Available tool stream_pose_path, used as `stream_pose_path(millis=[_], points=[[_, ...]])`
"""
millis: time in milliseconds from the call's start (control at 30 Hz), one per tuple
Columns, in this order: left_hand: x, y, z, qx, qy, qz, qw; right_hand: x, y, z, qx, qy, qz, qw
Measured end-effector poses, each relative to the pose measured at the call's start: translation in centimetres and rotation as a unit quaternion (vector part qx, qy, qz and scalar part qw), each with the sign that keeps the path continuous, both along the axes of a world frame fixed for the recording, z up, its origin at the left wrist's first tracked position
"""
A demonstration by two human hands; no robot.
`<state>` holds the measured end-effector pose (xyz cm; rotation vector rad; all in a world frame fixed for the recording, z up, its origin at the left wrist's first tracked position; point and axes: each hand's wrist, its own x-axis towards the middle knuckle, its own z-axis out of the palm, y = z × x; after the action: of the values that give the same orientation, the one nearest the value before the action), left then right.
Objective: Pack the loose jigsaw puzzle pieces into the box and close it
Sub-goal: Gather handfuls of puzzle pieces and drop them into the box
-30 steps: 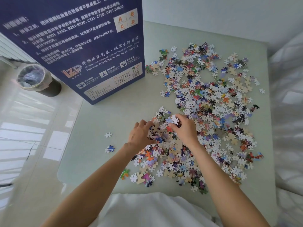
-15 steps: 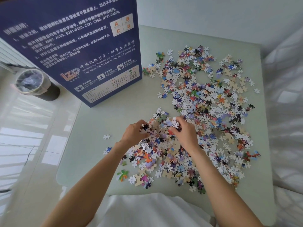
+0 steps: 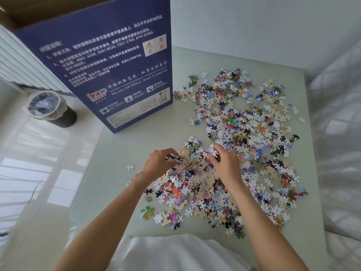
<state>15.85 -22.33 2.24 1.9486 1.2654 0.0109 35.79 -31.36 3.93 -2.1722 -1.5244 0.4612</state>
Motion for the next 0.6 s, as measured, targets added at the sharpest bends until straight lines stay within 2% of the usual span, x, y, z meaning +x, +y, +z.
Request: stream_pose_path(millis=[167,333,433,533,600], points=[[-0.5,0.2,3.0,0.118,-0.066,-0.013,0.991,0.0,-0.1,2.0,0.019,-0.014,0.008,1.0],[-0.7,1.8,8.4,0.203,-0.152,-0.016,0.967,-0.3,0.8,5.1,0.057,0.041,-0.008,0.998],[-1.6,4.2,13.3,0.269,-0.201,0.019,0.942,-0.3,2.3,7.9,0.076,0.156,-0.018,0.985],[-2.7,7.1,19.3,0.363,-0.223,0.043,0.904,-0.3,4.7,11.6,0.12,0.307,-0.027,0.944],[-3.6,9.1,22.9,0.417,-0.226,0.07,0.877,-0.3,6.6,14.0,0.155,0.355,-0.017,0.922]])
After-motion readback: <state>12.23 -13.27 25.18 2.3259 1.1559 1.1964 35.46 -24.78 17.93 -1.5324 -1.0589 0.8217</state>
